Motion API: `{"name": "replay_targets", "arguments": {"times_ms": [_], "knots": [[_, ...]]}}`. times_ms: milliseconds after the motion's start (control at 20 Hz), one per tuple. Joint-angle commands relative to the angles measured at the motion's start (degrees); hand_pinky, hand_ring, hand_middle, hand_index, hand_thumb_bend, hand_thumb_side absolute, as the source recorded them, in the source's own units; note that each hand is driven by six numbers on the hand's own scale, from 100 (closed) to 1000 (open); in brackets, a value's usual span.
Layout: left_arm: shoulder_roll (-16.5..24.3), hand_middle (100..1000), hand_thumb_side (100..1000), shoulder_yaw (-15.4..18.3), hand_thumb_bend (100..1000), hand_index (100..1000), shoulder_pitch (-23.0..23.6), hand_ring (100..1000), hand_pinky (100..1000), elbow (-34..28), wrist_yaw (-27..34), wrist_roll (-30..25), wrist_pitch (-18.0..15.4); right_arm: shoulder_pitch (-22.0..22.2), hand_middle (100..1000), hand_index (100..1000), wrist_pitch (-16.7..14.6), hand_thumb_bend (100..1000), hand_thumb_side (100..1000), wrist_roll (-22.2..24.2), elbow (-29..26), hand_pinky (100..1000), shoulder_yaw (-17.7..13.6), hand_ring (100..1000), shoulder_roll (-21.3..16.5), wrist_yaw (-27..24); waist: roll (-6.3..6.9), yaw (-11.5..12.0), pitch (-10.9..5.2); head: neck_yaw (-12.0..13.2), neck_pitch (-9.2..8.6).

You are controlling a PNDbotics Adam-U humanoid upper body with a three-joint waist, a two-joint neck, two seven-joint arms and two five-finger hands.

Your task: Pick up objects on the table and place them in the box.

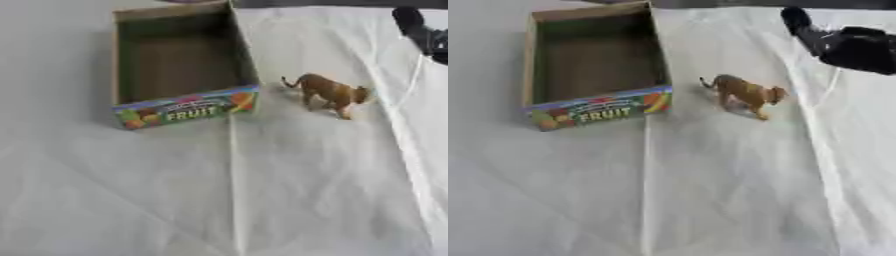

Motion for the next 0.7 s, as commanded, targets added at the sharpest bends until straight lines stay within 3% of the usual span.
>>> {"name": "replay_targets", "arguments": {"times_ms": [50, 450, 700], "knots": [[2.2, 902, 103, 0.9, 720, 988, -0.2, 937, 740, -0.8, 0.1, 0.3, 0.0, -0.2, 881, 910, 0.0, 412, 177, 0.5, -0.8, 833, -0.6, 896, -2.4, 0.8, 0.1, 0.0, -1.38, -1.3, 0.46], [2.2, 902, 103, 0.9, 721, 989, -0.2, 933, 740, -0.8, 0.2, 0.3, 0.0, -0.2, 881, 911, -0.1, 413, 184, 0.9, -0.8, 834, -0.5, 896, -2.6, 1.2, 0.0, -0.1, -1.41, -2.2, 0.07], [2.6, 901, 104, 0.9, 722, 988, -0.1, 933, 739, -0.8, 0.2, 0.3, 0.0, 0.6, 852, 891, 1.3, 418, 215, 2.6, -0.8, 831, -0.3, 890, -4.6, 2.6, -0.45, -0.4, -1.77, -4.2, -0.48]]}}
